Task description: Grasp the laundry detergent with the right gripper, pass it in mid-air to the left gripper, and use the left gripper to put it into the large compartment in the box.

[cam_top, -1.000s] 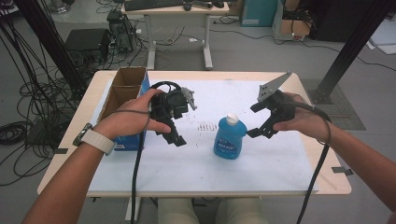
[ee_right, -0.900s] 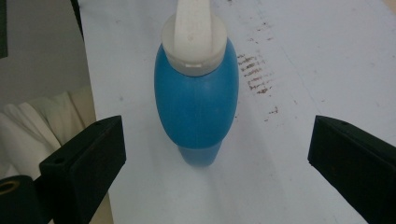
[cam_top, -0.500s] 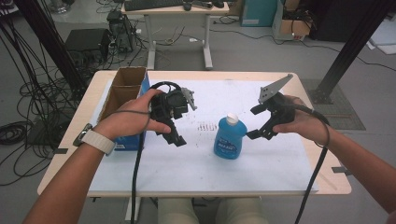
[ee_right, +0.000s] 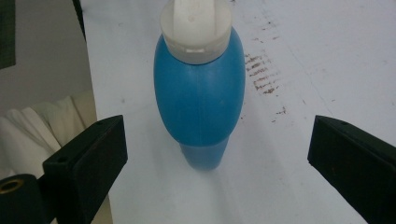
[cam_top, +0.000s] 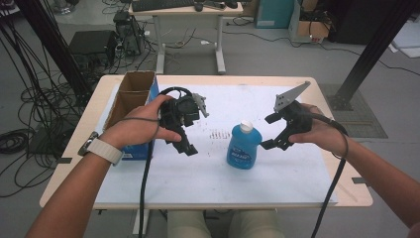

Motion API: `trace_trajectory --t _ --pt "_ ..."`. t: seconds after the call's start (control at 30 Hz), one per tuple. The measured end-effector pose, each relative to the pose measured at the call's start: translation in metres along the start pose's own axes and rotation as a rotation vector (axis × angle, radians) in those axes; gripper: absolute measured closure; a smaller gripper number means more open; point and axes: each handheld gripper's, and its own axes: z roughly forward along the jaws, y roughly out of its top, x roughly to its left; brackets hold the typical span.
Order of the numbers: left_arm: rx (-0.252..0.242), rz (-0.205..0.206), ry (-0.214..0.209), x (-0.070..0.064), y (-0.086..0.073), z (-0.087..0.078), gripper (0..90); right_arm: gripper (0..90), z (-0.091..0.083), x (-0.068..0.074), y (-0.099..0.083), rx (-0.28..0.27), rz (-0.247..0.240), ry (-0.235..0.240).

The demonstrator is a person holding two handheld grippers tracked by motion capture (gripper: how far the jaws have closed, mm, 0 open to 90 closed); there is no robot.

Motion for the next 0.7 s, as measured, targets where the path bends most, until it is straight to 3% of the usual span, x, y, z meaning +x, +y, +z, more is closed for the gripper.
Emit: trace_trajectory --t 0.3,0.43,0.47,0.7 --pt "-0.001 -0.001 0.001 0.0 0.0 0.0 9.7 5.0 0.005 0.004 -0.007 0.0 0.019 -0.022" --pt "-0.001 -0.001 0.001 0.0 -0.001 0.001 9.7 5.0 0.008 0.005 -0.011 -0.034 0.017 -0.031" --pt "0.0 -0.001 -0.001 0.0 -0.001 0.001 9.7 5.1 0.007 0.004 -0.011 -0.008 0.008 -0.027" --pt "-0.004 -0.004 -0.001 0.0 -0.002 0.002 9.7 5.4 0.012 0.005 -0.018 -0.013 0.021 -0.027"
